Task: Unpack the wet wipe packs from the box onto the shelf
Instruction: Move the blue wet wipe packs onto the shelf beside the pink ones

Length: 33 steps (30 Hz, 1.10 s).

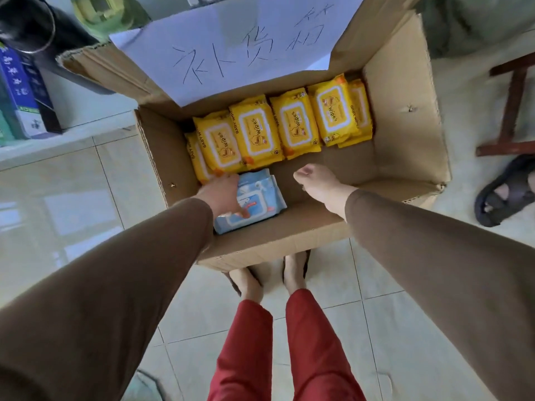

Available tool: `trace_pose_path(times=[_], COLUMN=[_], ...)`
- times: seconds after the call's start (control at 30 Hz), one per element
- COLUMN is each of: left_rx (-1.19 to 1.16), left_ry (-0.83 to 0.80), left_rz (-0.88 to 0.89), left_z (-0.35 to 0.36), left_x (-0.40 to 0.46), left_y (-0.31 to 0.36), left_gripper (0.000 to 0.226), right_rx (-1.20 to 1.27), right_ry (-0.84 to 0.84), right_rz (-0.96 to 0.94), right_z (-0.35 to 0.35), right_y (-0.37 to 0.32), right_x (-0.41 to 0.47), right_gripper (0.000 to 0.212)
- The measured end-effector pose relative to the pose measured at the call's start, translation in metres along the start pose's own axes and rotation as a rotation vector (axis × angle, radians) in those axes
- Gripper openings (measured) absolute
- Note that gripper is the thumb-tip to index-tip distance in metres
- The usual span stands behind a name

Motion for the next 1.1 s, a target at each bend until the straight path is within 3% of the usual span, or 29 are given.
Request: trace_pose_path(times=[0.13,0.23,0.37,0.53,0.67,0.83,1.0,1.1], left_rx=[0.027,0.065,0.178,0.181,-0.018,-0.300,-0.353,-0.451], left_ry=[-0.025,0.017,0.123,0.015,0.041,0.158,0.208,0.209], left_rz=[-0.015,0.031,0.054,0.019,-0.075,-0.238,-0.296,-0.327], left_z=[0.003,-0.001,-0.004,-0.023,-0.058,-0.108,-0.114,-0.108], left_x=[0.008,0.005,-0.010,-0.023,-0.042,-0.079,-0.094,-0.097], left_y=[-0.002,0.001,0.012,0.015,-0.010,-0.055,-0.076,-0.081], left_gripper=[0.113,0.113,0.102,0.076,0.068,0.060,0.055,0.058], right_rx=[0.078,0.129,0.180,0.234,0.167,0.070,0.104,0.158], right_ry=[0.014,0.036,0.046,0.032,-0.048,-0.225,-0.129,-0.164], right_rz=[0.093,0.163,0.220,0.309,0.337,0.249,0.274,0.233], right_z=[0.013,0.017,0.022,0.028,0.037,0.075,0.106,0.121], right_y=[0.003,0.002,-0.004,-0.008,-0.012,-0.020,-0.019,-0.022], right_x=[0.010,0.011,0.011,0.010,0.007,-0.004,0.003,0.005], right_gripper=[0.044,0.050,0.050,0.039,0.034,0.069,0.114,0.105])
Point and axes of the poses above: each hand's wrist, its own x-axis towards the middle knuckle, its own z-axis out of the palm, y = z × x, the point moved 3 cm from there along x, towards the middle knuckle, and after that the axes turned 15 degrees about y, right-handed, at the moved point
